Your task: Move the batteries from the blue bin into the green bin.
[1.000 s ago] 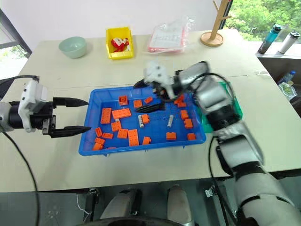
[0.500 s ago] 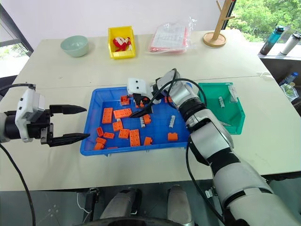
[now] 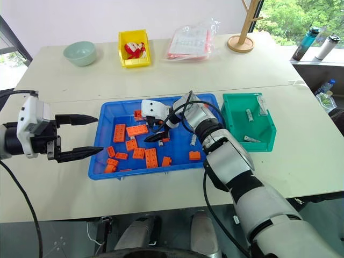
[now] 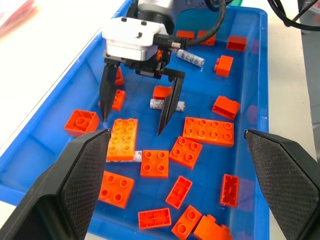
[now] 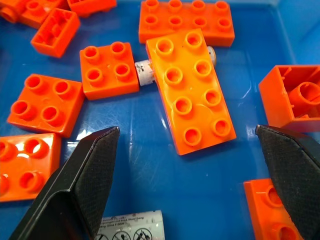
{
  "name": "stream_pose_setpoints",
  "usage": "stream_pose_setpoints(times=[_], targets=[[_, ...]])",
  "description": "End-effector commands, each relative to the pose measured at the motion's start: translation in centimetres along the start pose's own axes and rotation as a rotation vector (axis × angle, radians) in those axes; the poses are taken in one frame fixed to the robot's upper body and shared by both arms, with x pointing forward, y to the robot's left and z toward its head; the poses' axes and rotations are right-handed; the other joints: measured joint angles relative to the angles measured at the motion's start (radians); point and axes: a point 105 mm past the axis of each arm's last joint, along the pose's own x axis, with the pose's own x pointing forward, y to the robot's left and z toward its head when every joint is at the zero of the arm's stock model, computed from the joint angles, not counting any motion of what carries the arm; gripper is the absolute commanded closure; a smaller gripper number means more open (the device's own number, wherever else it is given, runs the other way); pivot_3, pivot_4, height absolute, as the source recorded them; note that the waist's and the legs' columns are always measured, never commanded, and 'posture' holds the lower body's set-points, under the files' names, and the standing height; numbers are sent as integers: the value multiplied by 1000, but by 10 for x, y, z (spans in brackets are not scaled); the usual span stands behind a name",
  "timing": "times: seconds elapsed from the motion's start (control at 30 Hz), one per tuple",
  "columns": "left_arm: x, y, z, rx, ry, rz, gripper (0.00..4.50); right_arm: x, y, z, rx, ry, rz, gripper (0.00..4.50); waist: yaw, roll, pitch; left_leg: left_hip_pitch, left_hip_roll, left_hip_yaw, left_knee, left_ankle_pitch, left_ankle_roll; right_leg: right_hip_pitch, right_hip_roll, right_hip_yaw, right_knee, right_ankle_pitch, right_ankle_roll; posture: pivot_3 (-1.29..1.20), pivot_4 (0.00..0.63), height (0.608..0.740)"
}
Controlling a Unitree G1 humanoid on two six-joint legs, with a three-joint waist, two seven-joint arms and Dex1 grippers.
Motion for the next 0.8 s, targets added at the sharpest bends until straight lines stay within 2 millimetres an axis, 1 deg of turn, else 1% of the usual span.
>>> stream_pose_setpoints(times=[0.03,0.13,0.2,0.23,0.27,0.3,0.33,0.43,0.5,0.57,0.6,0.63,0.7,0.77,0.8], targets=[[1,0,5,29,-13,-3,0,0,-7,20,-27,-36,-17,32,-1,0,0,0,0,0,0,0,0,0,0,0,0,0,0,0,150,719],[3,1,5,37,-8,-6,0,2,-6,20,-23,-41,-15,828,-1,0,0,0,0,0,0,0,0,0,0,0,0,0,0,0,150,719],[4,1,5,39,-8,-8,0,2,-5,21,-21,-48,-12,1766,-1,0,0,0,0,0,0,0,0,0,0,0,1,0,0,0,150,719],[4,1,5,39,-9,-10,0,2,-5,22,-24,-54,-9,2426,-1,0,0,0,0,0,0,0,0,0,0,0,1,0,0,0,150,719],[5,1,6,39,-11,-11,0,1,-5,23,-29,-62,-7,2744,-1,0,0,0,0,0,0,0,0,0,0,0,1,0,0,0,150,719],[5,1,6,38,-13,-13,0,-1,-5,23,-33,-70,-7,3288,-1,0,0,0,0,0,0,0,0,0,0,0,1,0,0,0,150,719],[6,1,6,39,-13,-15,0,-4,-7,25,-42,-78,-17,3387,-1,0,0,0,0,0,0,0,0,0,0,0,1,0,0,0,150,719],[8,2,5,38,-13,-20,0,-18,-11,31,-71,-112,-28,3385,0,0,0,0,0,0,0,0,0,0,0,0,1,0,0,0,150,719],[9,2,4,35,-14,-26,0,-37,-11,34,-80,-141,-27,3385,4,0,0,0,0,0,1,0,0,0,0,0,1,0,0,0,150,719],[10,2,2,34,-14,-30,0,-59,-10,32,-79,-156,-44,3385,8,0,0,0,-1,0,1,0,0,0,-1,0,2,0,0,0,150,719],[11,3,1,33,-14,-31,0,-72,-8,29,-73,-152,-64,3385,11,0,0,0,-1,0,1,0,0,0,-1,0,2,0,0,0,150,719],[11,3,1,33,-14,-31,0,-81,-6,27,-69,-148,-77,3385,14,0,0,0,-1,-1,1,0,0,0,-1,0,2,0,0,0,150,719],[13,3,0,33,-19,-35,0,-106,-1,16,-36,-133,-123,3385,16,0,0,0,-2,0,1,0,0,1,-2,0,2,0,0,0,150,719],[14,4,0,32,-26,-38,0,-127,4,4,9,-117,-180,3385,17,0,0,0,-2,0,1,0,0,1,-2,0,1,0,0,0,150,719],[15,5,0,32,-29,-39,0,-134,5,-1,34,-108,-206,3385,17,0,0,0,-2,0,1,0,0,1,-2,0,1,0,0,0,150,719]])
